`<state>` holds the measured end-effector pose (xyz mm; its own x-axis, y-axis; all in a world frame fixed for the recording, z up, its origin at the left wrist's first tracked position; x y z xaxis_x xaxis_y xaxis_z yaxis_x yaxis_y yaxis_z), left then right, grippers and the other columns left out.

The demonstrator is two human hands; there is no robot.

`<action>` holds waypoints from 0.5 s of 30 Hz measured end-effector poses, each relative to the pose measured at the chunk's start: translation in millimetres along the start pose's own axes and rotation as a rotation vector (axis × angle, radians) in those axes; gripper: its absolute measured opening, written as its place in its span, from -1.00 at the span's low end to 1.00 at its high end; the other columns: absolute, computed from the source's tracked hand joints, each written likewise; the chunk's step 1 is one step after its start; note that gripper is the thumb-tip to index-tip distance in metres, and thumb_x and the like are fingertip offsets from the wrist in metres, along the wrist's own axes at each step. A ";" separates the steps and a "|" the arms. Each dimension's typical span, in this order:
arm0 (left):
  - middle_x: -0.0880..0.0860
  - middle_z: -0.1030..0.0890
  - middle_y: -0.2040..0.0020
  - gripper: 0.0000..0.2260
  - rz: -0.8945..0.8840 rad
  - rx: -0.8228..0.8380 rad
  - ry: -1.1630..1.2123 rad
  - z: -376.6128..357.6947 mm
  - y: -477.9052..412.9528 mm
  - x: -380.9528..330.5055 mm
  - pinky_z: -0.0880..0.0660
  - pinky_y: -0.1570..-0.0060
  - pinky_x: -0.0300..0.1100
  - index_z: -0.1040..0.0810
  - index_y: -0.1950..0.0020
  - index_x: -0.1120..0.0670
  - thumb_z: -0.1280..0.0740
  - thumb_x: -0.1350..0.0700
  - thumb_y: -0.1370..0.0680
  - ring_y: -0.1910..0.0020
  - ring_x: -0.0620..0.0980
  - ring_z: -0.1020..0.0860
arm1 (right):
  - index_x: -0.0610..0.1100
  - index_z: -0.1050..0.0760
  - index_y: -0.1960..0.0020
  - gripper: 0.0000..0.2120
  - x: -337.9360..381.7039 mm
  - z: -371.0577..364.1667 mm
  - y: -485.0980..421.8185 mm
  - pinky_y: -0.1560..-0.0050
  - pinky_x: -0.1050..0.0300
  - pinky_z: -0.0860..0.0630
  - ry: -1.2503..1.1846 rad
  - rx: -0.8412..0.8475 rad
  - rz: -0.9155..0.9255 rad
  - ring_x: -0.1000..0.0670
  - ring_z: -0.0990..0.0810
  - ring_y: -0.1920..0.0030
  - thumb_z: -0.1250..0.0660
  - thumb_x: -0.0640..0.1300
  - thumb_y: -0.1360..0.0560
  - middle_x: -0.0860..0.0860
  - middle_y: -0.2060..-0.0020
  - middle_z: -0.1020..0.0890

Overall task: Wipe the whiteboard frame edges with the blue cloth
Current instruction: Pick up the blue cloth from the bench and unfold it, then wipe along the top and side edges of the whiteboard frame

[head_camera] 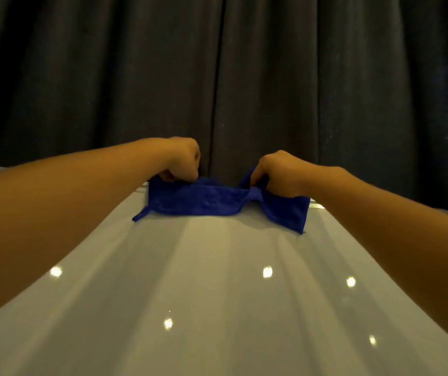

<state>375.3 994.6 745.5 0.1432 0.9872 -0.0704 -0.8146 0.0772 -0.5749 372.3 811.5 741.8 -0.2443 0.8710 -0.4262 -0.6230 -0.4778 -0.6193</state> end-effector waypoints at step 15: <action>0.06 -0.72 0.12 -0.85 -0.050 0.300 0.418 -27.7 24.8 15.7 -0.58 0.20 -0.19 -0.69 0.10 0.03 -0.38 -0.02 -0.52 0.16 -0.03 -0.69 | 0.00 -0.26 -0.51 -0.40 103.1 12.8 32.3 -0.18 0.11 -0.40 -0.380 -0.253 0.237 -0.08 -0.49 -0.26 -0.17 0.24 -0.56 -0.07 -0.31 -0.52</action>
<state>372.9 1008.2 707.6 0.3485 0.8460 -0.4034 -0.9176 0.2203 -0.3308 317.4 887.4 686.3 -0.6395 0.6926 -0.3336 -0.3298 -0.6391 -0.6948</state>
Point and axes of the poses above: each hand's wrist, its own y-axis away from the middle knuckle, its own z-axis out of the back of the hand, x = y × z, the point moved 7 cm from there along -y, towards the middle knuckle
